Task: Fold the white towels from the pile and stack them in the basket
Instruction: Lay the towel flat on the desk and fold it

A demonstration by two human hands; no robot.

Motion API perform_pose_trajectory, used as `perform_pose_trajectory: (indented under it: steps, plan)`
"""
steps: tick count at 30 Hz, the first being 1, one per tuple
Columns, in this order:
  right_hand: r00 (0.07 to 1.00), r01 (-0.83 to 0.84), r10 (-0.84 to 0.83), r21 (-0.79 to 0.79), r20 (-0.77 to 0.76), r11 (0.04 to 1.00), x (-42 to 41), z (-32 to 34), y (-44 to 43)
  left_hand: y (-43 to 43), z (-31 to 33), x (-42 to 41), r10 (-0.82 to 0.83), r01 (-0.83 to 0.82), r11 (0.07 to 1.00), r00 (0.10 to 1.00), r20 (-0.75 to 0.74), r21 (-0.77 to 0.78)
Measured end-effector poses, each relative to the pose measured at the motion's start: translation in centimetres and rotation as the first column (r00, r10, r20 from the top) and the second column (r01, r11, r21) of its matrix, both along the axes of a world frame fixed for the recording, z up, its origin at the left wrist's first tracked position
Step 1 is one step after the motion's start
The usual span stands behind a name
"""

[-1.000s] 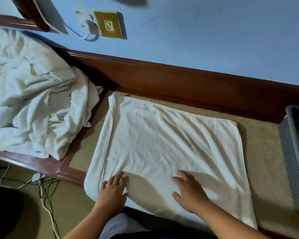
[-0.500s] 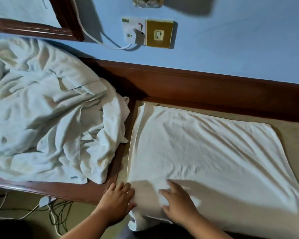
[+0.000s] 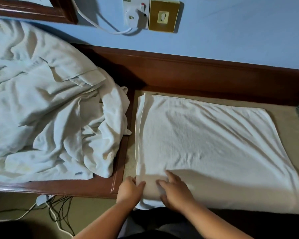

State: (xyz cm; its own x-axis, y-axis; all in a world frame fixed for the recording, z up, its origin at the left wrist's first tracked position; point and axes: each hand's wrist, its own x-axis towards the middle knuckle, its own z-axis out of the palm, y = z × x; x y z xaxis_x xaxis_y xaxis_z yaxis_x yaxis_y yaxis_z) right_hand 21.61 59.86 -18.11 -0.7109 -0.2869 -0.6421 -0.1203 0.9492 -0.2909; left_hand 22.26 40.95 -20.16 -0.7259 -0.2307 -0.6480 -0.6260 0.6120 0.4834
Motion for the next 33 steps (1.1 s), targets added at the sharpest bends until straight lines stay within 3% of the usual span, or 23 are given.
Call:
perform_pose_trajectory:
  steps: [4,7,12,17,20,27,33]
  plan:
    - [0.999,0.033,-0.033,0.009,0.027,0.999,0.2,0.2,-0.3,-0.7,0.2,-1.3,-0.134,0.134,0.989,0.991,-0.009,0.059]
    - [0.999,0.035,-0.035,0.006,0.007,0.999,0.4,0.4,-0.6,-1.0,0.6,-0.6,-0.075,0.088,0.988,0.992,-0.104,0.130]
    - [0.999,0.036,-0.036,-0.008,-0.015,0.999,0.5,0.6,-0.9,-0.5,0.5,1.5,0.020,-0.003,0.969,0.998,-0.066,0.247]
    - [1.000,0.022,-0.022,-0.002,-0.020,1.000,0.4,0.8,-1.1,-1.9,0.1,2.6,-0.147,0.147,0.979,0.989,-0.014,0.142]
    - [1.000,0.013,-0.013,0.006,-0.023,1.000,0.4,0.7,-1.2,-2.5,0.2,2.8,-0.104,0.110,0.990,0.992,-0.067,0.090]
    - [0.998,-0.035,0.036,0.016,-0.043,0.999,0.0,1.0,-1.7,-2.6,-0.8,3.7,-0.077,0.086,0.973,0.996,-0.048,0.216]
    - [0.996,-0.069,0.070,0.019,-0.052,0.997,-0.3,0.9,-1.8,-2.6,-0.5,3.5,-0.194,0.198,0.979,0.978,-0.072,0.052]
